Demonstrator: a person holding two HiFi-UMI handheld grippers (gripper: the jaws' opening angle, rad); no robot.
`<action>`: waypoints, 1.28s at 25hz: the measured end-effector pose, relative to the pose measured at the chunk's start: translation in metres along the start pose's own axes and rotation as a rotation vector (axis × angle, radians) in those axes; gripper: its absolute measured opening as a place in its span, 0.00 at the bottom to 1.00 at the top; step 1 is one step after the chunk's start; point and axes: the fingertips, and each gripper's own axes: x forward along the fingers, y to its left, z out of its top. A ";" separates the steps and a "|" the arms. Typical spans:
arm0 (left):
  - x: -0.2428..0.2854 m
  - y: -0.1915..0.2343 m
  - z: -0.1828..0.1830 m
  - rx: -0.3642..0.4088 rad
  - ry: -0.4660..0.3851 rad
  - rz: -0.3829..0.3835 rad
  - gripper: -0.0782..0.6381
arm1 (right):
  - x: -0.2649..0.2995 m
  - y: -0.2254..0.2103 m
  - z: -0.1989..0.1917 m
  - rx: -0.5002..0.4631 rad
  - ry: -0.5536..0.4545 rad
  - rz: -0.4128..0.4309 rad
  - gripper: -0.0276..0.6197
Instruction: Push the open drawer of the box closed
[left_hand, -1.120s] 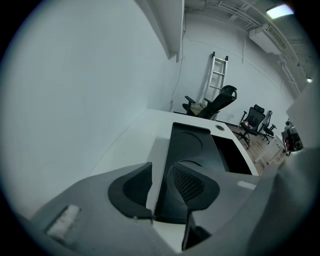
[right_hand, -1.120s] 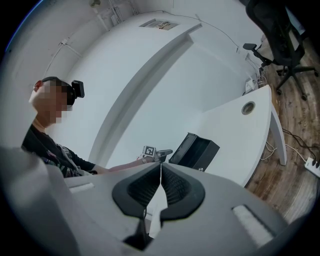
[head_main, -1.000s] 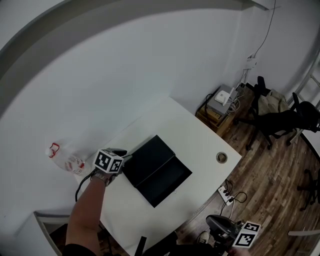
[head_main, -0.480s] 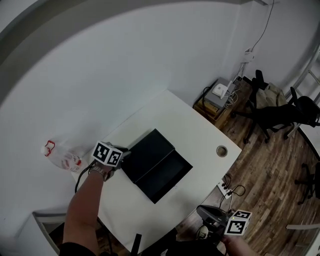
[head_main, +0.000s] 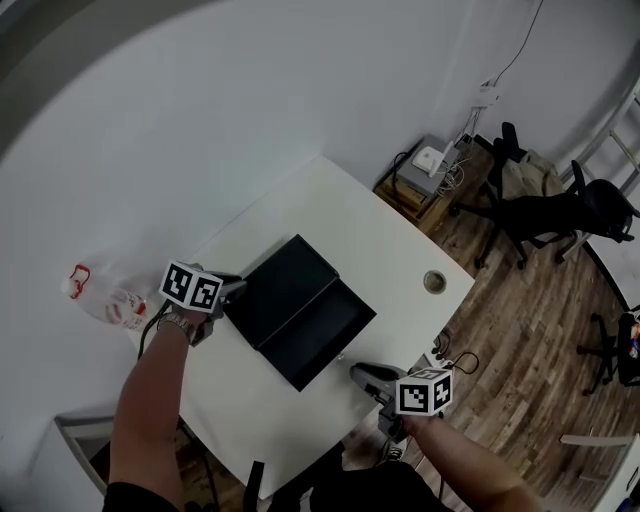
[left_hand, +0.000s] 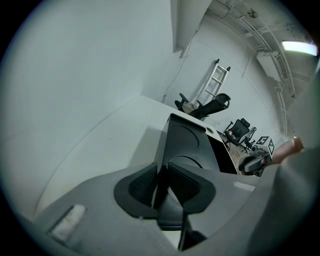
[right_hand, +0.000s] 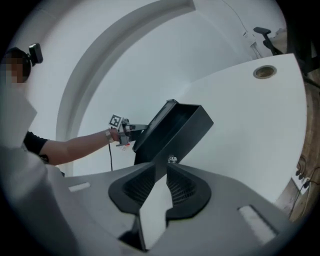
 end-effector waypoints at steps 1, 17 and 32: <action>0.001 0.000 0.001 0.004 -0.001 0.001 0.21 | 0.005 -0.004 0.000 -0.006 0.012 -0.016 0.16; 0.001 -0.001 0.000 0.015 -0.006 0.008 0.21 | 0.045 -0.017 0.004 -0.090 0.141 -0.062 0.17; 0.001 -0.002 -0.001 0.007 -0.021 -0.009 0.21 | 0.061 -0.004 0.018 -0.124 0.131 -0.061 0.16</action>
